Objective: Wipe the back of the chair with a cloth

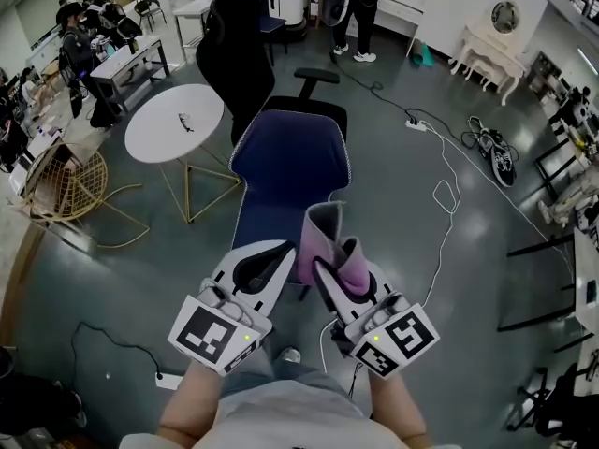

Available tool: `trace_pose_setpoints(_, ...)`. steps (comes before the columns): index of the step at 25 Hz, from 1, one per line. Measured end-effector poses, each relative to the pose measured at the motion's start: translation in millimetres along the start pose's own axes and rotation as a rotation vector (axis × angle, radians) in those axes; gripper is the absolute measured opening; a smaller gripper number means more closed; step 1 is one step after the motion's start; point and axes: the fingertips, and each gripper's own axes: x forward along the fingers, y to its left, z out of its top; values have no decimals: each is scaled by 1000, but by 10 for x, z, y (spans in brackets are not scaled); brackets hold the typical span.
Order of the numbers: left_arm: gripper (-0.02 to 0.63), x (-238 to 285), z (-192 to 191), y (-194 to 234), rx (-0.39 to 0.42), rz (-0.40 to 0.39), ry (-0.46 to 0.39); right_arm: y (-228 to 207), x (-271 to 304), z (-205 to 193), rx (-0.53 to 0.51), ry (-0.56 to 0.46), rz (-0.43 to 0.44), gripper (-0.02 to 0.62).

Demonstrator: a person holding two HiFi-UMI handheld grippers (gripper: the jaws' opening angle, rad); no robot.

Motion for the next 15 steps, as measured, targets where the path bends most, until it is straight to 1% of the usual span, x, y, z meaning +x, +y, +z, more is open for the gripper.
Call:
trace_pose_setpoints(4,12,43,-28,121,1,-12,5,-49,129,10,-1,-2,-12,80)
trace_pose_setpoints(9,12,117,-27,376,-14,-20,6,-134,344,6,4,5,-33,80)
trace_pose_setpoints(15,12,277,-29,722,-26,-52,18,-300,683,38,12,10,-67,80)
